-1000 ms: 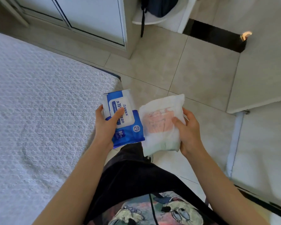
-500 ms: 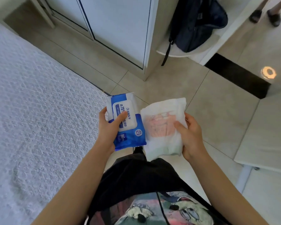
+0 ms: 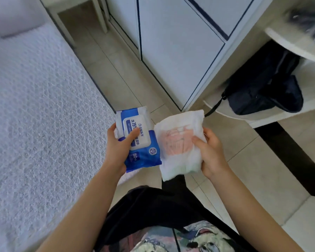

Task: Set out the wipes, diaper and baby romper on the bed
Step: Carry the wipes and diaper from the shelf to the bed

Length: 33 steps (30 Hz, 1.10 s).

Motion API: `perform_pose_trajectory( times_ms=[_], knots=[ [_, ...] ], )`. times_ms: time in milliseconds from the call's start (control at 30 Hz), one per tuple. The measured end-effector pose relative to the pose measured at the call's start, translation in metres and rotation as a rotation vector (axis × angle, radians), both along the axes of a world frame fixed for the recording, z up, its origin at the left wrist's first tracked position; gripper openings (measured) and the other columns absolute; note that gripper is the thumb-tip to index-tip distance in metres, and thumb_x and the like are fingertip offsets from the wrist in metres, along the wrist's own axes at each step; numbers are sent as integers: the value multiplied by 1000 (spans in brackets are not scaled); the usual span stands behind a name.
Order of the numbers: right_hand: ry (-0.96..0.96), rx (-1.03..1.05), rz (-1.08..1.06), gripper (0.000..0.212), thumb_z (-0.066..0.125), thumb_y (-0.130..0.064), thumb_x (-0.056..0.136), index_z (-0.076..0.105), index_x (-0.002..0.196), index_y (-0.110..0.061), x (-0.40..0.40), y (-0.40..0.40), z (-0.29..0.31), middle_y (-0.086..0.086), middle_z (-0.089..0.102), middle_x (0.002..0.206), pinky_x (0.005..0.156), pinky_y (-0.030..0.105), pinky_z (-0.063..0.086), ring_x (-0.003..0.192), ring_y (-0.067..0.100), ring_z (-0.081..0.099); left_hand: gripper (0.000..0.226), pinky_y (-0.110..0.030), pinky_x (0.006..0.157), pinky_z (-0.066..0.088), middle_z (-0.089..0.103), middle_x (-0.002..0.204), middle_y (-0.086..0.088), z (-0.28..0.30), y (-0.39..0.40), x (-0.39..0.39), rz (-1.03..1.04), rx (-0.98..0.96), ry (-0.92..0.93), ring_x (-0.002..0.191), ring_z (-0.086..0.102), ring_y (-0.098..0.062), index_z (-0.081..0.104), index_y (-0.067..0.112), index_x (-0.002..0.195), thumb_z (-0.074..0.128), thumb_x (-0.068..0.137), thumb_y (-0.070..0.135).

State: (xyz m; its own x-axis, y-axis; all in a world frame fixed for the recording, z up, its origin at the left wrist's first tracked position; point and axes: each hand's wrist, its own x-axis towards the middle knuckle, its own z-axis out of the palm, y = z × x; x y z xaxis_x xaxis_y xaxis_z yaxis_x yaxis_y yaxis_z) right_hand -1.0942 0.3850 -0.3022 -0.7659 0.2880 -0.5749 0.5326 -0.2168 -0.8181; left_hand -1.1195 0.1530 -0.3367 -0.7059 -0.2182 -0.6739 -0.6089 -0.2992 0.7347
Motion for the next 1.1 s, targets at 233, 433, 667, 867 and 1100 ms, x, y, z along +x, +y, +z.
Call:
perform_pose_trajectory(
  times_ms=[233, 433, 667, 867, 1100],
  knots=[
    [-18, 12, 296, 30, 59, -5, 88, 62, 105, -30, -123, 28, 2, 2, 72, 101, 70, 40, 61, 88, 20, 72, 61, -26, 47, 55, 73, 91, 8, 6, 36, -64, 294, -48, -14, 70, 74, -10, 40, 39, 121, 80, 75, 30],
    [-40, 2, 491, 29, 64, -6, 85, 63, 109, -24, -202, 11, -2, 1, 72, 94, 58, 29, 57, 78, 16, 73, 65, -32, 52, 58, 74, 97, 2, 2, 34, -82, 505, -22, -24, 75, 75, -15, 40, 39, 123, 81, 74, 29],
    [-48, 33, 662, 35, 65, -6, 84, 60, 117, -20, -270, -50, -11, 4, 70, 102, 71, 40, 61, 88, 22, 71, 65, -33, 53, 58, 76, 94, 3, -12, -1, -104, 726, 27, -39, 77, 75, -18, 42, 37, 124, 82, 73, 28],
    [-37, 49, 747, 37, 65, -9, 86, 57, 121, -20, -333, -129, -15, 4, 69, 106, 75, 43, 61, 90, 22, 71, 64, -33, 53, 58, 74, 97, 3, -25, -70, -151, 829, 65, -48, 76, 75, -16, 42, 37, 122, 82, 73, 30],
    [-50, 70, 835, 33, 65, -6, 87, 59, 117, -18, -396, -232, -15, 8, 69, 108, 80, 49, 59, 94, 27, 70, 64, -31, 50, 57, 75, 92, 3, -31, -156, -187, 954, 94, -78, 73, 75, -16, 40, 39, 122, 82, 74, 27]
  ],
)
